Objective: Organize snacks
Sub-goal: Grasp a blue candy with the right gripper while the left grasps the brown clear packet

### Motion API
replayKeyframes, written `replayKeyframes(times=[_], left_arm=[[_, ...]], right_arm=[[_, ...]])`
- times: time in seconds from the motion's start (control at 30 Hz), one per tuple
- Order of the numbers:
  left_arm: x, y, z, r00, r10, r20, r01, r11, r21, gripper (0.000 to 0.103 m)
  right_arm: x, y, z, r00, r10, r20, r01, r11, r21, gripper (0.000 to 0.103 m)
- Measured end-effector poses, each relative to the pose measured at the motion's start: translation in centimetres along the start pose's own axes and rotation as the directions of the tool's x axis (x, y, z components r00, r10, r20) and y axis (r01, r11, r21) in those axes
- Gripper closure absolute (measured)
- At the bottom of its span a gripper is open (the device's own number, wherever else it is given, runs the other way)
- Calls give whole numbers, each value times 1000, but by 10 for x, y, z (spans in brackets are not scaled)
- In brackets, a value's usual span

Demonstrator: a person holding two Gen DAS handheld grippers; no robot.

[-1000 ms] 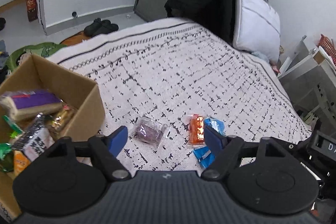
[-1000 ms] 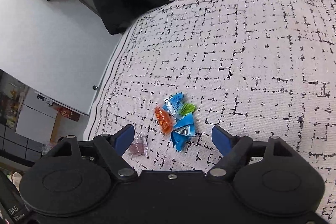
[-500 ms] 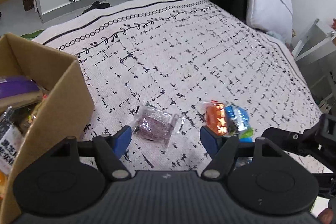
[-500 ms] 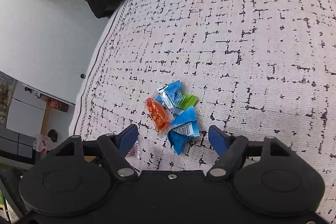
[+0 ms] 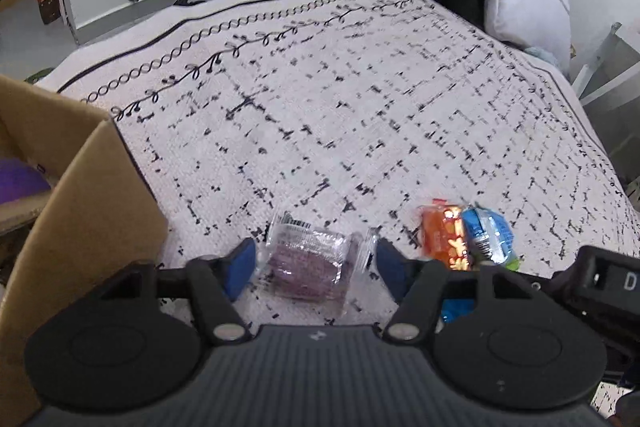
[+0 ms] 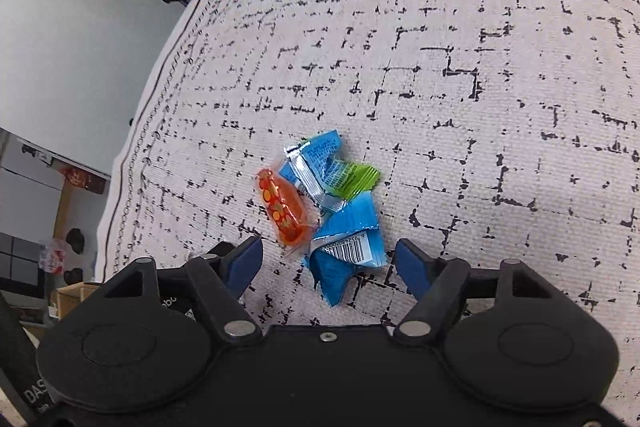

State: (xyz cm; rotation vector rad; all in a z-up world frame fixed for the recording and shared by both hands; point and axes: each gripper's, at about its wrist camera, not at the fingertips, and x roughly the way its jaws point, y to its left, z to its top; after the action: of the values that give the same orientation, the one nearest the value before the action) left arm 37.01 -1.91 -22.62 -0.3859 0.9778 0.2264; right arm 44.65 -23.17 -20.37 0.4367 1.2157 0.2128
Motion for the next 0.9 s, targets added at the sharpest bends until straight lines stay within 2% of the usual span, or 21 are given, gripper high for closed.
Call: replayKeyframes(times=[0.1, 0.13, 0.2, 0.23, 0.47, 0.9], left_arm=[[-1, 2, -1, 1000, -2, 0, 2, 1000, -11, 52], [-1, 3, -1, 1000, -1, -3, 1, 1000, -11, 57], [-4, 5, -1, 1000, -13, -10, 13, 1000, -22, 60], [-6, 6, -1, 1000, -18, -12, 17, 999, -28, 62], [-30, 8, -5, 1000, -31, 4, 31, 999, -28, 64], [-91, 13, -3, 995, -47, 89, 49, 998, -27, 64]], right_arm=[[3, 2, -1, 1000, -17, 7, 17, 1000, -14, 43], [5, 4, 0, 1000, -23, 8, 23, 1000, -20, 49], [6, 5, -1, 999, -49, 16, 50, 998, -37, 64], [7, 5, -1, 998, -52, 18, 53, 998, -38, 66], [-9, 5, -4, 998, -34, 48, 36, 999, -38, 69], [-53, 29, -15, 987, 112, 113, -97, 987, -127, 69]])
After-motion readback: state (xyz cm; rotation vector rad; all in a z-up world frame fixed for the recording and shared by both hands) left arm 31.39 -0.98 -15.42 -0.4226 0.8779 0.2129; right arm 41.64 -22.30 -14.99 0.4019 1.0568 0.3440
